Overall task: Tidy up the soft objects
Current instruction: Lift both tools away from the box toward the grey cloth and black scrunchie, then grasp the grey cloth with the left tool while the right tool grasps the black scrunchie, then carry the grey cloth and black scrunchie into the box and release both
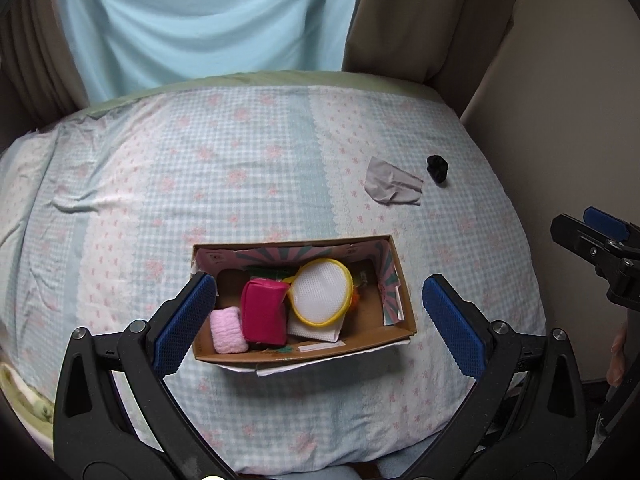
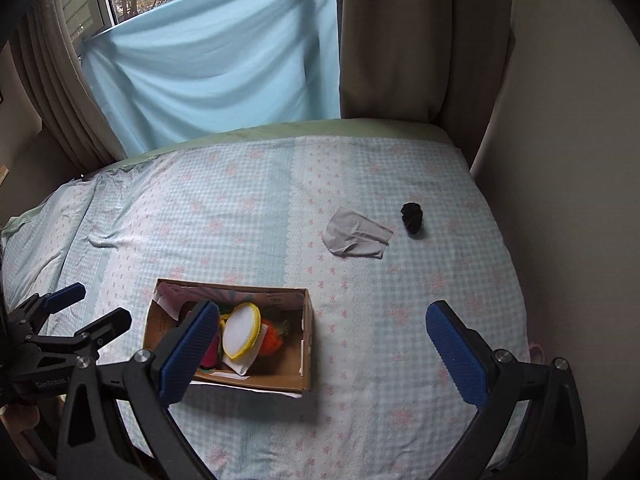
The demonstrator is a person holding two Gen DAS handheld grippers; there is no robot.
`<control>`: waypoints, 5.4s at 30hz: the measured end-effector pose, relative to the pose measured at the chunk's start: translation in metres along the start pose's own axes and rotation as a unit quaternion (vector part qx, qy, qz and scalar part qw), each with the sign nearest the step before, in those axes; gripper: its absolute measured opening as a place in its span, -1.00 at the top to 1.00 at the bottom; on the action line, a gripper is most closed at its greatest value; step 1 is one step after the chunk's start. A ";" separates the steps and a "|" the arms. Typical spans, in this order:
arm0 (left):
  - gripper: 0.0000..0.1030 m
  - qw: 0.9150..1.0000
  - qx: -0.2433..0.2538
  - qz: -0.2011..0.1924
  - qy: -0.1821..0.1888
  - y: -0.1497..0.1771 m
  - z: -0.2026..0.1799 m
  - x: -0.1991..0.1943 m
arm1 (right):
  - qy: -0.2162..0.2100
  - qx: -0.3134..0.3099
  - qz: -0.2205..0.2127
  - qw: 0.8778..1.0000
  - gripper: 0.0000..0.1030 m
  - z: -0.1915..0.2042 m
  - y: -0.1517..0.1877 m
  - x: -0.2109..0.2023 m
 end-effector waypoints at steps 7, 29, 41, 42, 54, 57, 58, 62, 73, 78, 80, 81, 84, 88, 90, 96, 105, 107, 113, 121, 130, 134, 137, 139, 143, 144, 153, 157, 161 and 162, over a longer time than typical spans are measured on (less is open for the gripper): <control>-0.99 0.999 -0.019 -0.048 -0.016 -0.012 -0.057 -0.022 | 0.008 -0.004 -0.028 1.000 -1.00 -0.072 -0.001 -0.022; -0.99 0.999 -0.021 0.025 -0.026 -0.067 -0.182 0.146 | -0.046 -0.022 0.009 0.999 -1.00 -0.198 -0.065 0.132; -0.99 0.978 0.070 0.196 -0.002 -0.103 -0.195 0.368 | -0.058 -0.015 0.078 0.995 -1.00 -0.222 -0.073 0.297; -0.99 0.975 0.077 0.208 -0.005 -0.102 -0.194 0.384 | -0.060 -0.012 0.085 0.995 -1.00 -0.223 -0.071 0.309; -0.99 0.954 0.109 0.277 -0.026 -0.076 -0.178 0.497 | -0.060 -0.012 0.133 0.989 -1.00 -0.214 -0.060 0.413; -0.98 0.955 0.119 0.269 -0.034 -0.070 -0.183 0.505 | -0.060 -0.010 0.141 0.988 -0.99 -0.211 -0.057 0.428; -0.93 0.957 0.125 0.260 -0.036 -0.069 -0.186 0.505 | -0.061 -0.010 0.141 0.988 -0.88 -0.210 -0.057 0.431; -0.32 0.961 0.141 0.238 -0.023 -0.066 -0.200 0.500 | -0.063 -0.027 0.144 0.987 -0.29 -0.202 -0.054 0.440; 0.88 0.970 0.082 0.225 0.026 -0.080 -0.193 0.490 | -0.052 -0.033 0.136 0.989 0.66 -0.199 -0.046 0.442; 0.91 0.974 0.047 0.217 0.048 -0.084 -0.175 0.480 | -0.058 -0.021 0.128 0.990 0.76 -0.201 -0.049 0.440; 0.92 0.975 0.028 0.214 0.060 -0.087 -0.170 0.476 | -0.059 -0.017 0.123 0.991 0.78 -0.202 -0.049 0.438; 0.92 0.975 0.021 0.212 0.065 -0.087 -0.165 0.471 | -0.060 -0.015 0.120 0.991 0.79 -0.202 -0.049 0.436; 0.92 0.977 0.014 0.202 0.069 -0.094 -0.155 0.460 | -0.061 -0.010 0.113 0.992 0.80 -0.203 -0.052 0.428; 0.92 0.979 0.011 0.187 0.075 -0.104 -0.155 0.440 | -0.062 -0.007 0.103 0.993 0.80 -0.203 -0.057 0.415; 0.92 0.981 0.008 0.178 0.079 -0.111 -0.155 0.428 | -0.062 -0.004 0.096 0.993 0.80 -0.204 -0.061 0.407; 0.92 0.986 0.004 0.142 0.085 -0.128 -0.177 0.380 | -0.063 -0.006 0.069 0.996 0.80 -0.201 -0.077 0.366; 0.92 0.994 -0.016 0.068 0.084 -0.146 -0.182 0.278 | -0.073 -0.029 0.018 0.997 0.80 -0.177 -0.101 0.257; 0.92 0.995 -0.022 0.050 0.080 -0.145 -0.180 0.249 | -0.079 -0.036 0.008 0.996 0.80 -0.166 -0.103 0.229; 0.92 0.997 -0.044 0.008 0.061 -0.131 -0.155 0.160 | -0.109 -0.061 -0.016 0.992 0.80 -0.120 -0.100 0.149; 0.92 0.997 -0.077 -0.007 0.018 -0.084 -0.080 0.074 | -0.157 -0.088 -0.006 0.984 0.80 -0.033 -0.068 0.092; 0.92 0.995 -0.095 0.032 -0.005 -0.019 0.026 0.062 | -0.179 -0.072 0.044 0.980 0.80 0.062 -0.012 0.093; 0.92 0.993 -0.099 0.067 0.002 0.005 0.069 0.087 | -0.163 -0.055 0.078 0.982 0.80 0.091 0.014 0.117; 0.92 0.991 -0.089 0.097 0.011 0.019 0.091 0.111 | -0.148 -0.030 0.102 0.983 0.80 0.104 0.032 0.139; 0.92 0.990 -0.082 0.117 0.017 0.029 0.101 0.128 | -0.138 -0.015 0.119 0.983 0.80 0.110 0.045 0.152; 0.92 0.986 -0.073 0.148 0.031 0.039 0.109 0.157 | -0.120 0.006 0.150 0.981 0.80 0.115 0.068 0.175; 0.92 0.985 -0.070 0.153 0.036 0.040 0.109 0.163 | -0.115 0.009 0.154 0.981 0.80 0.115 0.071 0.179; 0.85 0.984 -0.003 0.173 0.046 0.029 0.088 0.185 | -0.090 0.021 0.175 0.980 0.70 0.112 0.078 0.206; -1.00 0.986 0.011 0.163 0.041 0.023 0.088 0.189 | -0.096 0.015 0.181 0.979 -0.88 0.113 0.088 0.214; -1.00 0.986 0.018 0.163 0.035 0.022 0.087 0.194 | -0.089 -0.009 0.185 0.979 -1.00 0.114 0.101 0.214; -1.00 0.985 0.016 0.165 0.038 0.023 0.088 0.196 | -0.086 -0.014 0.188 0.978 -1.00 0.114 0.104 0.214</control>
Point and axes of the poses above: each gripper's, at about its wrist camera, not at the fingertips, and x roughly the way its jaws point, z to its left, y to its underside, the point moved 5 cm from there along x, roughly the way its jaws point, and after that the axes turned 5 degrees about -x, right-handed, at the moved point
